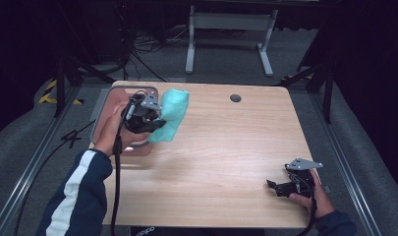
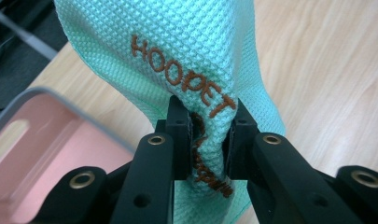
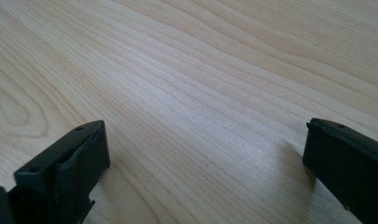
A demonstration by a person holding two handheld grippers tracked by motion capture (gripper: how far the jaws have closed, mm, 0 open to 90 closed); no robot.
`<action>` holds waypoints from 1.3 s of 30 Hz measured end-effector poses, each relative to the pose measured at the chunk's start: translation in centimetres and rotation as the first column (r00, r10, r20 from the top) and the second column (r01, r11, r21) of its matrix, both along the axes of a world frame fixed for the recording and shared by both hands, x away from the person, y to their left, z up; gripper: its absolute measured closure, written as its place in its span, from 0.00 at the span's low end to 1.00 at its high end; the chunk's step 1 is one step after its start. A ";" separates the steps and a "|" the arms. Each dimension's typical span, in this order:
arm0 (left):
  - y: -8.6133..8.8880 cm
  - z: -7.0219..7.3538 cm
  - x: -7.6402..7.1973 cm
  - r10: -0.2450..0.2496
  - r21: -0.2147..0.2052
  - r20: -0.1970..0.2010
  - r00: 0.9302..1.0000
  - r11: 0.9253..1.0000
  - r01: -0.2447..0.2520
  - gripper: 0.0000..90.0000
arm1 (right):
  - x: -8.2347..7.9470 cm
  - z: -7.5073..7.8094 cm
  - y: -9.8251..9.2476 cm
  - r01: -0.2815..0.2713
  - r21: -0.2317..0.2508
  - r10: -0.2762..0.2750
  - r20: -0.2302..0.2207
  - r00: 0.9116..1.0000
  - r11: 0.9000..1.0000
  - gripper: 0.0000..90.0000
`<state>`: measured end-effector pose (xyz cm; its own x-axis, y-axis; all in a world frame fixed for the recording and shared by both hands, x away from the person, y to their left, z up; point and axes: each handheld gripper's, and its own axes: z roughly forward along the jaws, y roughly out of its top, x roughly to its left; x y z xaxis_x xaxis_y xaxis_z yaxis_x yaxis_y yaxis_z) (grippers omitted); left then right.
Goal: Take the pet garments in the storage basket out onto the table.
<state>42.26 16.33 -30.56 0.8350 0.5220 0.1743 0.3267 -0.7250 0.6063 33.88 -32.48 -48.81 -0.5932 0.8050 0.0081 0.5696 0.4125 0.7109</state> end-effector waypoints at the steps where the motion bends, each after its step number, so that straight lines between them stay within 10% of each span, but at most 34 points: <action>1: -0.5 -0.2 0.0 -0.012 0.003 -0.003 1.000 1.000 0.012 0.85 | 0.0 0.0 0.0 0.000 -0.001 0.000 0.000 1.000 1.000 0.01; 22: -6.9 -4.5 0.6 -0.125 0.045 -0.098 0.987 0.991 0.130 0.84 | 0.0 0.0 0.0 0.000 -0.001 0.000 0.000 1.000 1.000 0.01; 39: -10.3 -9.1 0.7 -0.159 0.091 -0.213 0.964 0.979 0.181 0.82 | 0.0 0.0 0.0 0.000 -0.001 0.000 0.000 1.000 1.000 0.01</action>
